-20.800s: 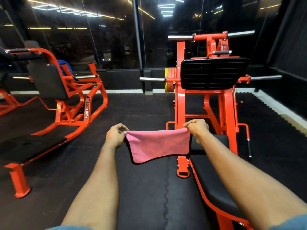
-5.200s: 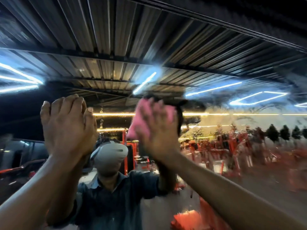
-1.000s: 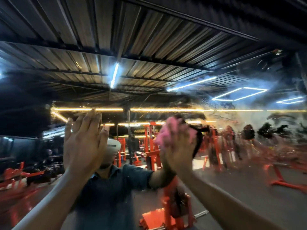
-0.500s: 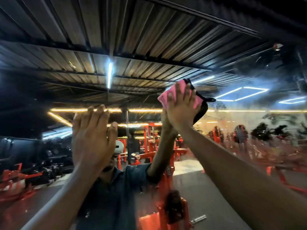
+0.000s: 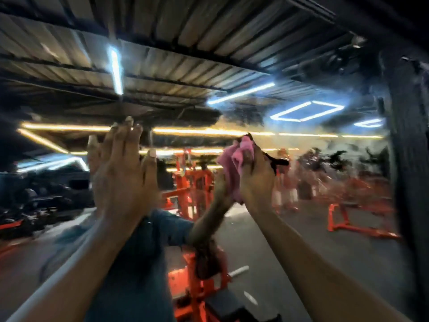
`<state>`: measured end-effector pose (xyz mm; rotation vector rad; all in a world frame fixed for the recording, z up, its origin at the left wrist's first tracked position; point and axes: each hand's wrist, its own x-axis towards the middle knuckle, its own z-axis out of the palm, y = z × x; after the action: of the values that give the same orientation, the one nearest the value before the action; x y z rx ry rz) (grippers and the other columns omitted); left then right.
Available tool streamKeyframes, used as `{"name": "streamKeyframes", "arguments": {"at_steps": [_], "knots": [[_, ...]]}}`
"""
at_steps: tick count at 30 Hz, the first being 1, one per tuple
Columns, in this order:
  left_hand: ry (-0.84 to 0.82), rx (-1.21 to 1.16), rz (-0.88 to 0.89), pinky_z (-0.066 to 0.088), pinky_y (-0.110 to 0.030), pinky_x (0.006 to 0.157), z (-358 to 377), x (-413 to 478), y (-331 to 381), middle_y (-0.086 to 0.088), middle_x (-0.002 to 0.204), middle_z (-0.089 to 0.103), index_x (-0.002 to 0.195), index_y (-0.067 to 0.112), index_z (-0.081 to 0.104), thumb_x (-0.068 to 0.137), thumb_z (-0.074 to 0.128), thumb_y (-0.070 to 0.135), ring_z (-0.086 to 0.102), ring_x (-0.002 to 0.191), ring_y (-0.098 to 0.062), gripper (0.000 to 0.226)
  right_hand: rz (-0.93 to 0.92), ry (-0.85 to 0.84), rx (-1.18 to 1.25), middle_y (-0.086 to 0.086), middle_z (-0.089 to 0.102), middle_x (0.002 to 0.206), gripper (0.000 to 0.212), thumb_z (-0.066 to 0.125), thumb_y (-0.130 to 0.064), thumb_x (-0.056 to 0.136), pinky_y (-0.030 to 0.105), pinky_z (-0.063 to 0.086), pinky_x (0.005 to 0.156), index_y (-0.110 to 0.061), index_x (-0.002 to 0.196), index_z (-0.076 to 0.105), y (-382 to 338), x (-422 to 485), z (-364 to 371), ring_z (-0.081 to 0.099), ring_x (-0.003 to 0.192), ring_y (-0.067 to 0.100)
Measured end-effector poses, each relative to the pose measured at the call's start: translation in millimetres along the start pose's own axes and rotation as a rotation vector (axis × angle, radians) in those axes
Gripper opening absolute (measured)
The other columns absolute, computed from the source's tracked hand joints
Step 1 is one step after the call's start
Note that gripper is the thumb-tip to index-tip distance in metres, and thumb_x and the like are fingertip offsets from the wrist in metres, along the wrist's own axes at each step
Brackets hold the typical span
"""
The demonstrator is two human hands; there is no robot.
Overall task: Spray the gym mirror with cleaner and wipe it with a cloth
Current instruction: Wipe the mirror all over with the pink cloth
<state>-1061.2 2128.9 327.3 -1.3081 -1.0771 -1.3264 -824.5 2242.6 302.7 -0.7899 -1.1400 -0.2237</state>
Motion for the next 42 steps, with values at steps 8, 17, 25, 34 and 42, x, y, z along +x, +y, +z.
{"name": "streamKeyframes", "arguments": {"at_steps": [8, 17, 25, 34, 42], "knots": [[-0.251, -0.516, 0.076, 0.036, -0.052, 0.113, 52.7, -46.2, 126.1, -0.019, 0.141, 0.057, 0.145, 0.009, 0.050, 0.100, 0.042, 0.034, 0.052, 0.130, -0.041, 0.052, 0.397, 0.099, 0.152, -0.011, 0.064, 0.084, 0.023, 0.047, -0.027, 0.110, 0.024, 0.043, 0.074, -0.023, 0.094, 0.064, 25.4, -39.7, -128.3, 0.058, 0.074, -0.007], [-0.481, -0.806, 0.124, 0.041, -0.053, 0.105, 96.0, -130.3, 272.8, -0.024, 0.129, 0.061, 0.131, 0.005, 0.058, 0.101, 0.039, 0.038, 0.054, 0.119, -0.042, 0.048, 0.634, 0.107, -0.222, 0.000, 0.071, 0.109, 0.029, 0.047, -0.031, 0.110, 0.015, 0.043, 0.072, -0.014, 0.120, 0.069, 110.4, -75.1, -290.5, 0.062, 0.099, 0.012], [-0.530, -0.955, 0.098, 0.042, -0.050, 0.102, 145.9, -171.7, 422.6, -0.020, 0.128, 0.064, 0.133, 0.005, 0.059, 0.098, 0.037, 0.039, 0.056, 0.120, -0.041, 0.053, 0.611, 0.139, -0.360, -0.001, 0.073, 0.105, 0.029, 0.047, -0.033, 0.109, 0.029, 0.050, 0.085, -0.016, 0.115, 0.070, 208.5, -35.9, -403.4, 0.066, 0.095, 0.012], [-0.670, -0.972, 0.048, 0.044, -0.054, 0.104, 216.0, -194.3, 569.1, -0.021, 0.130, 0.063, 0.129, 0.002, 0.059, 0.101, 0.039, 0.039, 0.054, 0.122, -0.040, 0.050, 0.677, 0.054, -0.351, -0.008, 0.070, 0.100, 0.030, 0.046, -0.035, 0.110, 0.014, 0.049, 0.076, -0.018, 0.120, 0.068, 317.8, 18.6, -474.3, 0.062, 0.085, -0.004], [-0.625, -0.923, 0.045, 0.044, -0.053, 0.102, 290.8, -185.7, 614.8, -0.021, 0.128, 0.064, 0.127, 0.001, 0.061, 0.103, 0.050, 0.029, 0.054, 0.121, -0.039, 0.039, 0.651, 0.046, -0.289, -0.003, 0.072, 0.096, 0.030, 0.046, -0.033, 0.110, 0.010, 0.049, 0.068, -0.014, 0.110, 0.068, 394.6, 64.3, -454.2, 0.066, 0.085, 0.002]]}}
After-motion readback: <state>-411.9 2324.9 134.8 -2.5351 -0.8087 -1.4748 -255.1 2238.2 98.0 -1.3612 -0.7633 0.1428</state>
